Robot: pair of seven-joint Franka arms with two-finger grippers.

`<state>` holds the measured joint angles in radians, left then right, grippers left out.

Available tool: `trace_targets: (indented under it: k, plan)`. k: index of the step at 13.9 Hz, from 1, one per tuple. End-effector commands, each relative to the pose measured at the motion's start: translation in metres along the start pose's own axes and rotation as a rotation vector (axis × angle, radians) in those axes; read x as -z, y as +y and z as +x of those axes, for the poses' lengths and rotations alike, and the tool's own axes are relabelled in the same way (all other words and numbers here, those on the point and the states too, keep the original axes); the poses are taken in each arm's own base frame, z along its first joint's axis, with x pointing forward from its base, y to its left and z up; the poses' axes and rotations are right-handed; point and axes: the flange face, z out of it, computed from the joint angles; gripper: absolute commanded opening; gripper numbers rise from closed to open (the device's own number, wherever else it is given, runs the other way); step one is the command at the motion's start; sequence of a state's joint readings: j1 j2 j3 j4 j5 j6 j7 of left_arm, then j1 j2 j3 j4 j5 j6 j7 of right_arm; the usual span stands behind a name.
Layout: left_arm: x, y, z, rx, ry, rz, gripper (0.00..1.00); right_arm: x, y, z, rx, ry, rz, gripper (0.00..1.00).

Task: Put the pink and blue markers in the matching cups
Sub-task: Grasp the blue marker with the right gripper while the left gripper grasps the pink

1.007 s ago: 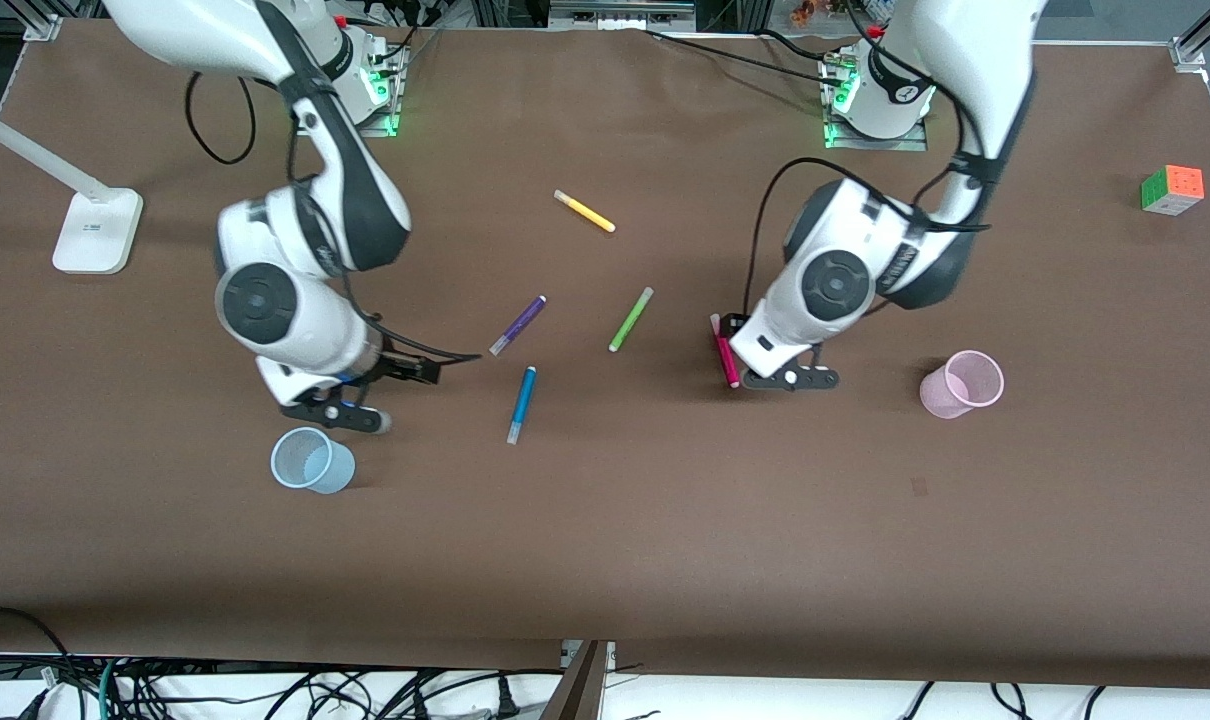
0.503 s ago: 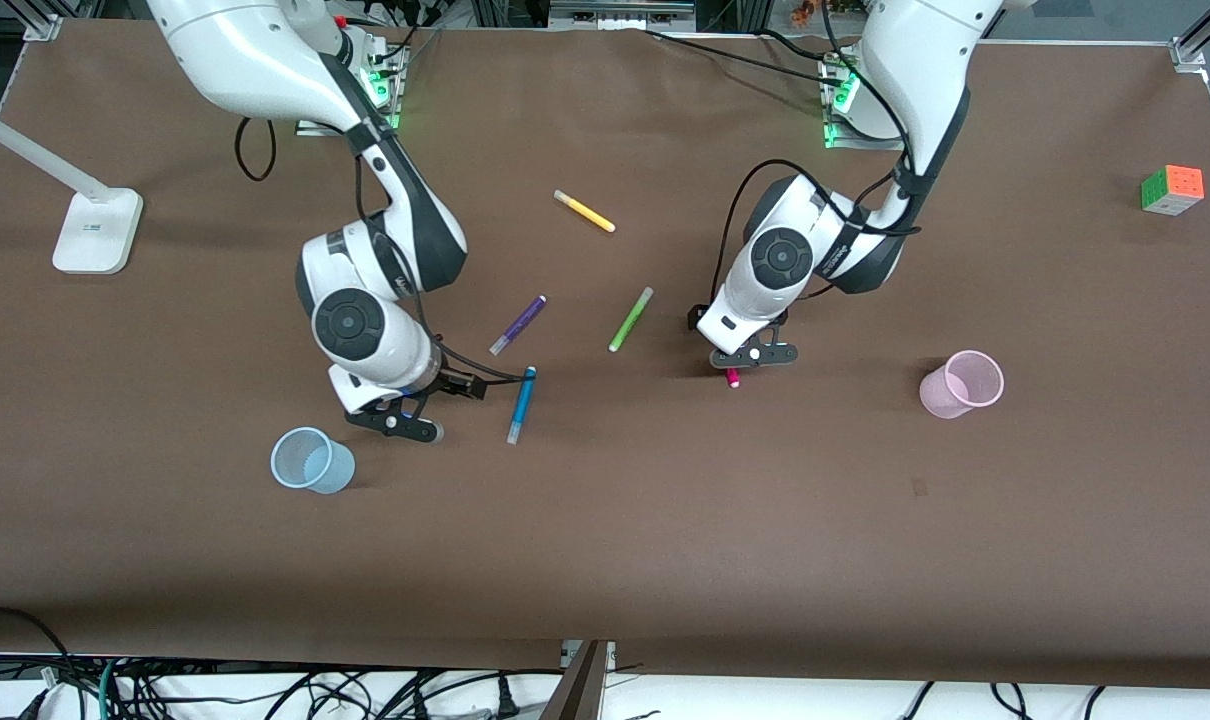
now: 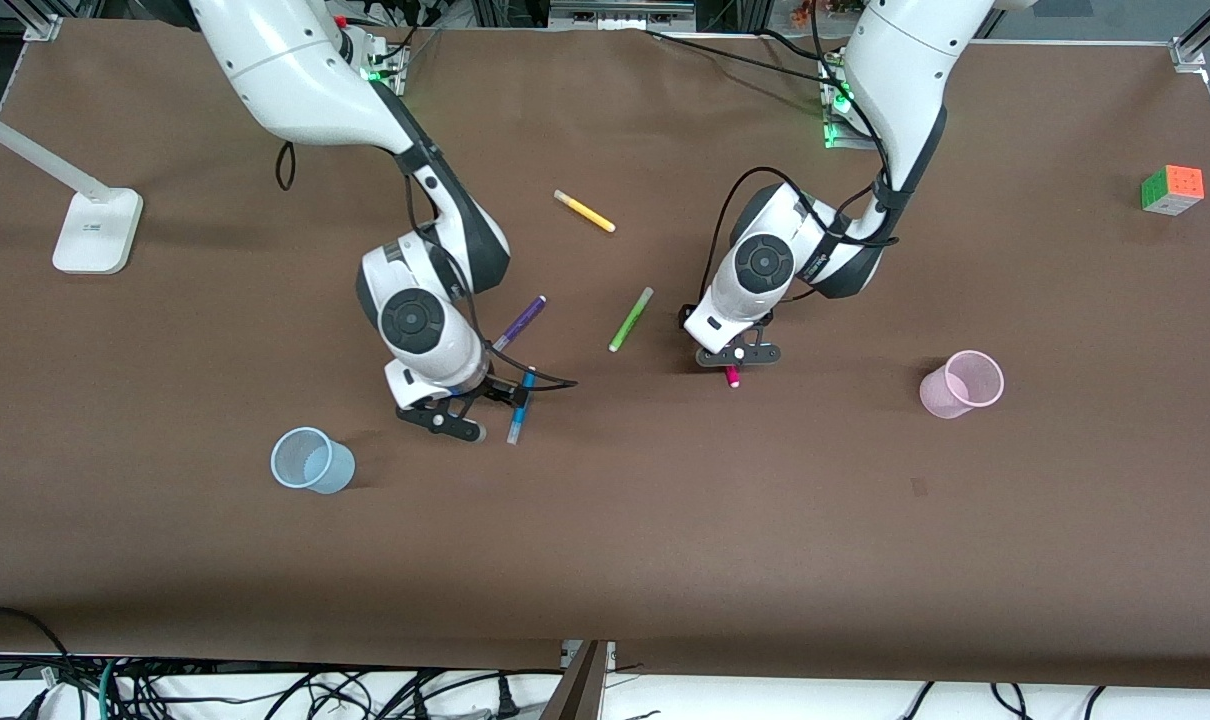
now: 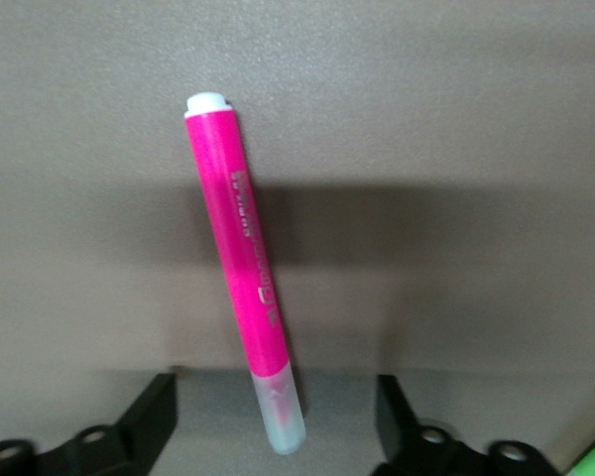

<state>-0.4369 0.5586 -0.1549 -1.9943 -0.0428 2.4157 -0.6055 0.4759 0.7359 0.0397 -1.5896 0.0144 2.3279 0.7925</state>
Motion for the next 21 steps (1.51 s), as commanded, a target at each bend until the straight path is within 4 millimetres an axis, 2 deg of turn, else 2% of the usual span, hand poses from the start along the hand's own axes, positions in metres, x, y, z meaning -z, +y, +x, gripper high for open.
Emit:
trace_targets:
  k: [1, 5, 6, 7, 9, 10, 11, 12, 15, 16, 17, 19, 21]
  plan:
    - [0.006, 0.004, 0.0, 0.007, 0.003, -0.006, 0.5, -0.015, -0.011, -0.003, 0.002, 0.028, 0.007, 1.0]
    - [0.005, 0.004, -0.002, 0.004, -0.006, 0.0, 0.15, -0.028, -0.016, -0.005, 0.009, 0.021, 0.001, 1.0]
    - [0.006, 0.004, -0.003, 0.005, -0.011, 0.004, 0.17, -0.029, -0.021, -0.007, 0.015, 0.024, 0.004, 0.99]
    - [0.01, 0.004, -0.003, 0.004, -0.016, 0.008, 0.21, -0.032, -0.021, -0.007, 0.015, 0.023, 0.003, 0.95]
    - [0.032, -0.003, -0.003, -0.01, -0.04, 0.033, 0.22, -0.033, -0.023, -0.009, 0.026, 0.028, 0.007, 0.42]
    - [0.042, -0.008, -0.002, -0.018, -0.062, 0.056, 0.22, -0.033, -0.022, -0.008, 0.028, 0.028, 0.007, 0.24]
    - [0.052, -0.014, 0.0, -0.036, -0.096, 0.077, 0.22, -0.033, -0.022, -0.008, 0.038, 0.028, 0.006, 0.1]
    - [0.065, -0.022, 0.008, -0.058, -0.124, 0.086, 0.2, -0.033, -0.021, -0.006, 0.057, 0.029, 0.006, 0.0]
    - [0.11, -0.043, 0.028, -0.124, -0.234, 0.124, 0.19, -0.022, -0.015, 0.003, 0.077, 0.036, 0.009, 0.0]
    - [0.118, -0.05, 0.036, -0.14, -0.232, 0.12, 0.21, -0.022, -0.011, 0.007, 0.077, 0.035, 0.009, 0.0]
    - [0.115, -0.048, 0.038, -0.139, -0.228, 0.105, 0.24, -0.016, -0.006, 0.014, 0.069, 0.038, 0.014, 0.0]
    - [0.084, -0.021, 0.043, -0.155, -0.156, 0.067, 0.42, 0.004, 0.006, 0.026, 0.053, 0.029, 0.007, 0.0]
    - [0.061, -0.011, 0.039, -0.144, -0.149, 0.067, 0.45, 0.04, 0.011, 0.04, 0.076, 0.002, -0.019, 0.0]
